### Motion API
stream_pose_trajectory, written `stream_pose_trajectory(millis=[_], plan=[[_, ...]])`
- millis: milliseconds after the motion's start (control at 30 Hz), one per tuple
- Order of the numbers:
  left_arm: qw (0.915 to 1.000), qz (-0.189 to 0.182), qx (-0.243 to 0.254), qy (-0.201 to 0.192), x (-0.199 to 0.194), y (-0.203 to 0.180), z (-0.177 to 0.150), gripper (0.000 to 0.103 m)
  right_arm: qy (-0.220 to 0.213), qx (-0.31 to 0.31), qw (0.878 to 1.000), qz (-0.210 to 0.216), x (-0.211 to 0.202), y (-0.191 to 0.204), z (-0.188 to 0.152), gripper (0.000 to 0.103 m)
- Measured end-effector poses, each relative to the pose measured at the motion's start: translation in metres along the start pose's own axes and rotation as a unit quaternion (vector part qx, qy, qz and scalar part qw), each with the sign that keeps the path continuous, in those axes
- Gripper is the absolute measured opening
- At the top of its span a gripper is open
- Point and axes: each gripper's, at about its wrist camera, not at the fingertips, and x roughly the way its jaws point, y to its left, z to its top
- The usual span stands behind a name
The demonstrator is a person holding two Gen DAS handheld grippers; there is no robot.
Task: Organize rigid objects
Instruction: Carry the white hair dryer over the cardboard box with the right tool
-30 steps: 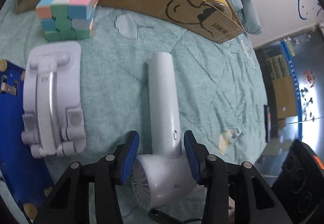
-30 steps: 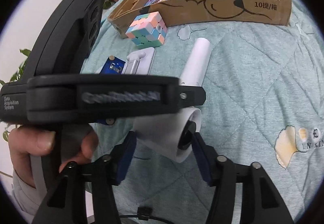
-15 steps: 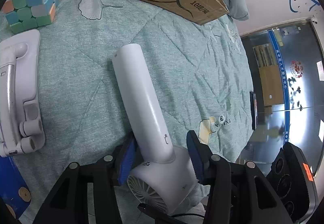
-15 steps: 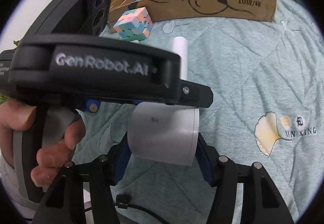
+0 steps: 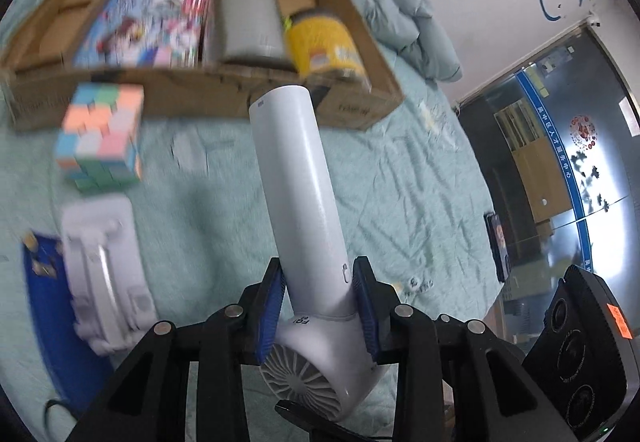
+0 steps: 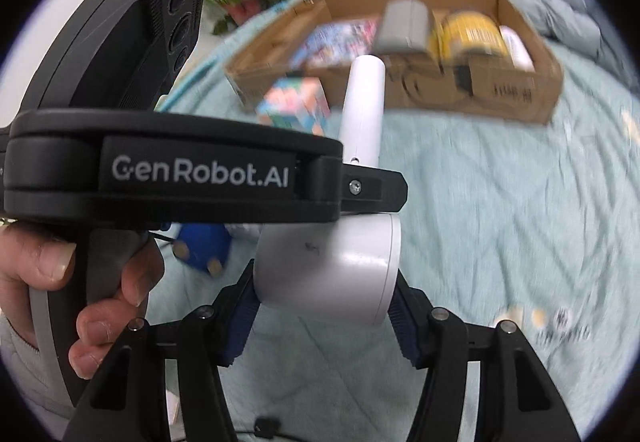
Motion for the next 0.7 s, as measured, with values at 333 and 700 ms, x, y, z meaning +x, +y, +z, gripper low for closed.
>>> stream_pose_trajectory(millis=[333,700], plan=[[0.9953,0.022,0.06,-0.073,-0.077,-0.02,0.073,0.029,-0.05,-0.037,0.998,0.014,-0.016,0.018,0.075,0.058],[0.9909,0.038,0.064,-0.113,-0.119,0.001,0.122,0.029,-0.067,-0.041,0.997,0.029,0.008,0.027,0.14,0.057]])
